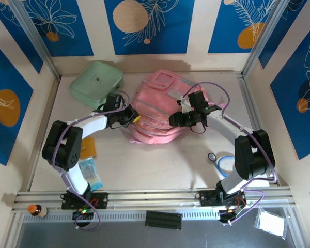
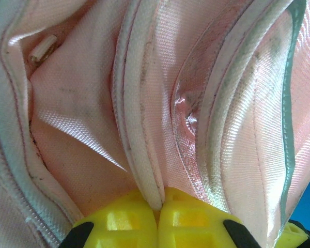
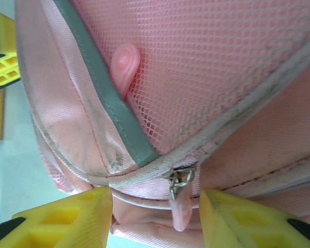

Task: Pack books, pencil case, and school supplies into a backpack

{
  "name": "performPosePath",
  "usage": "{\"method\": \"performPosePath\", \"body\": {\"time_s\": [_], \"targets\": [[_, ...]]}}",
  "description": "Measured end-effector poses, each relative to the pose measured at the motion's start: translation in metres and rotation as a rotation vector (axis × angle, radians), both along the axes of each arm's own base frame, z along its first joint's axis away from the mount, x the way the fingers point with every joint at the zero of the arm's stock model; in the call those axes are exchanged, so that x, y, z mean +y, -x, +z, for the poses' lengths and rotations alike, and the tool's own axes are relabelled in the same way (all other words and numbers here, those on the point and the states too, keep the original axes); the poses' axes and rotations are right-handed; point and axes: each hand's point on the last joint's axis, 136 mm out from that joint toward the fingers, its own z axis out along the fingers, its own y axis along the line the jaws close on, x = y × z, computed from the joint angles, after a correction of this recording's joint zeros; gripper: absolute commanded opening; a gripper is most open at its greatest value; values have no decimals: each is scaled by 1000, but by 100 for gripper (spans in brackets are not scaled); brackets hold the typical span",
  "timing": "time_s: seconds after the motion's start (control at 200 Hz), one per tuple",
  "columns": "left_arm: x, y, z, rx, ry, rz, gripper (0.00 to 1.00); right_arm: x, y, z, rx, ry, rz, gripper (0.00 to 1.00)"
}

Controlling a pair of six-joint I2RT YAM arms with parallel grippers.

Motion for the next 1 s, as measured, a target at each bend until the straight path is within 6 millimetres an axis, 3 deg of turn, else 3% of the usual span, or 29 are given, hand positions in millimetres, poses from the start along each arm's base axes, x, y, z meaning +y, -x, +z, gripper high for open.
{"method": "performPosePath", "body": {"time_s": [0.175, 0.5, 0.795, 1.0], "targets": [[0, 0, 0, 0, 0, 0, 7, -3, -4, -2, -52, 81, 17, 28], [0, 0, 0, 0, 1, 0, 8, -3, -6, -4, -81, 140, 22, 32], [0, -1, 1, 2, 6, 6, 9, -2, -7, -7, -92, 190, 27, 4], [0, -2, 2, 15, 23, 24, 9, 3, -1, -5, -94, 193, 46, 2]]}}
